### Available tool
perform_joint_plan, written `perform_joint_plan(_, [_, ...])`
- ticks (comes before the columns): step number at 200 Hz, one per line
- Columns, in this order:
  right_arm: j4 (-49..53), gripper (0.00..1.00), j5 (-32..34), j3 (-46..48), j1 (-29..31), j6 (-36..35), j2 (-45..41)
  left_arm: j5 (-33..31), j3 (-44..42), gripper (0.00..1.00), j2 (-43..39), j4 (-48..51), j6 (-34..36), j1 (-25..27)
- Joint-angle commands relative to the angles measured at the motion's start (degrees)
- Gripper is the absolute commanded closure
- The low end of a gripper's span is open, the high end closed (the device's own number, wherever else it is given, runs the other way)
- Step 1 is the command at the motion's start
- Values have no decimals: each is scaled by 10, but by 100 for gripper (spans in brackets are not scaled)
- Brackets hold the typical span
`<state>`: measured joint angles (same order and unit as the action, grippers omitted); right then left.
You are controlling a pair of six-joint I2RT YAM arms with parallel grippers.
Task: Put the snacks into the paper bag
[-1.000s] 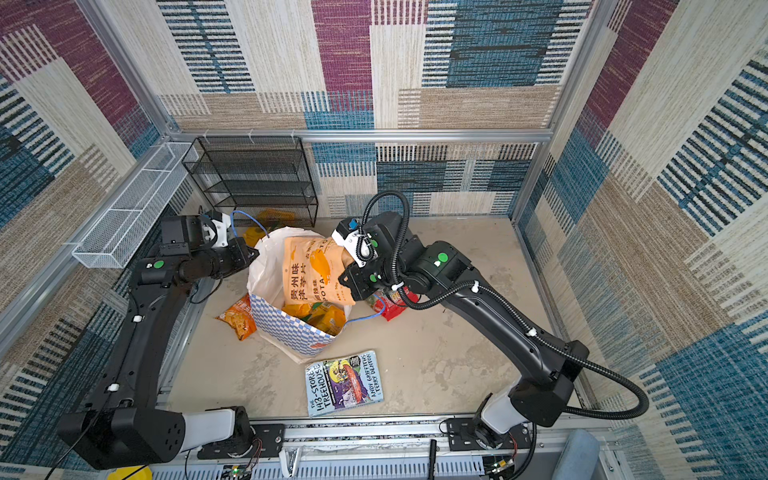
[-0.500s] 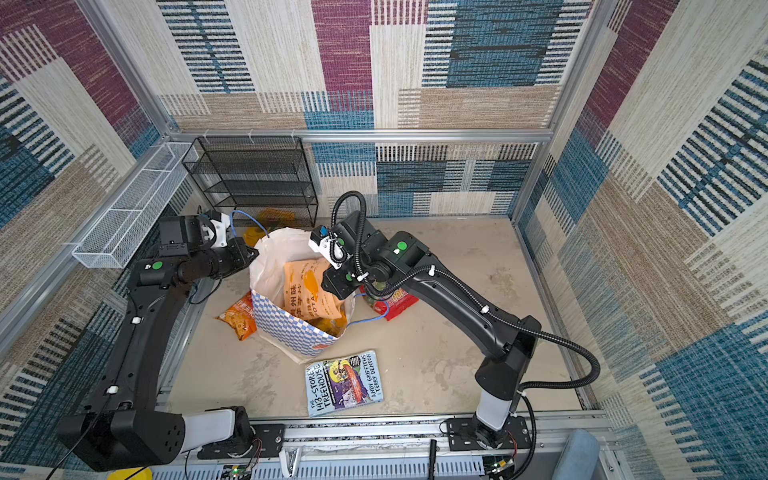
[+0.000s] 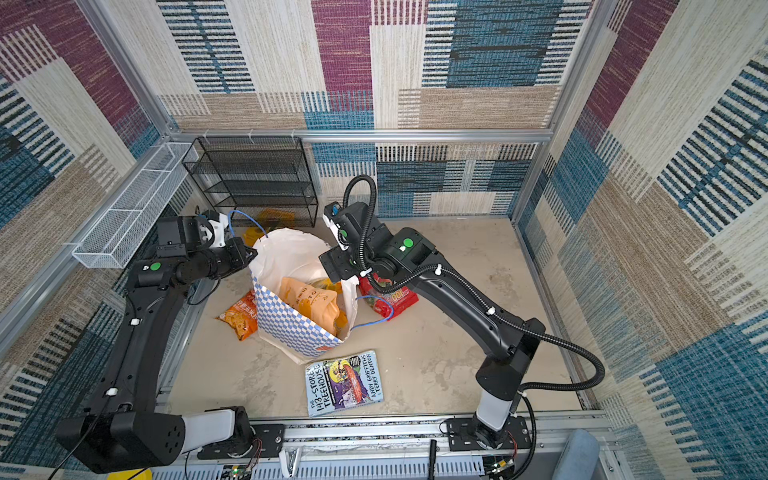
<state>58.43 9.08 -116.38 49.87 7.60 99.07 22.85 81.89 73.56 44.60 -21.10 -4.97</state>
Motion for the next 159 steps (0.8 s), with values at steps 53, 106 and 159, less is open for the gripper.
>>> perform_joint_plan(53, [-11, 0, -19, 189, -70, 166, -204, 14, -1, 100, 8, -24, -13, -5])
perform_joint_plan(106, [-69, 0, -174, 293, -74, 207, -239, 16, -2, 100, 8, -25, -14, -6])
perform_joint_plan(159, [-176, 47, -312, 354, -73, 213, -246, 6, -6, 100, 22, -32, -10, -6])
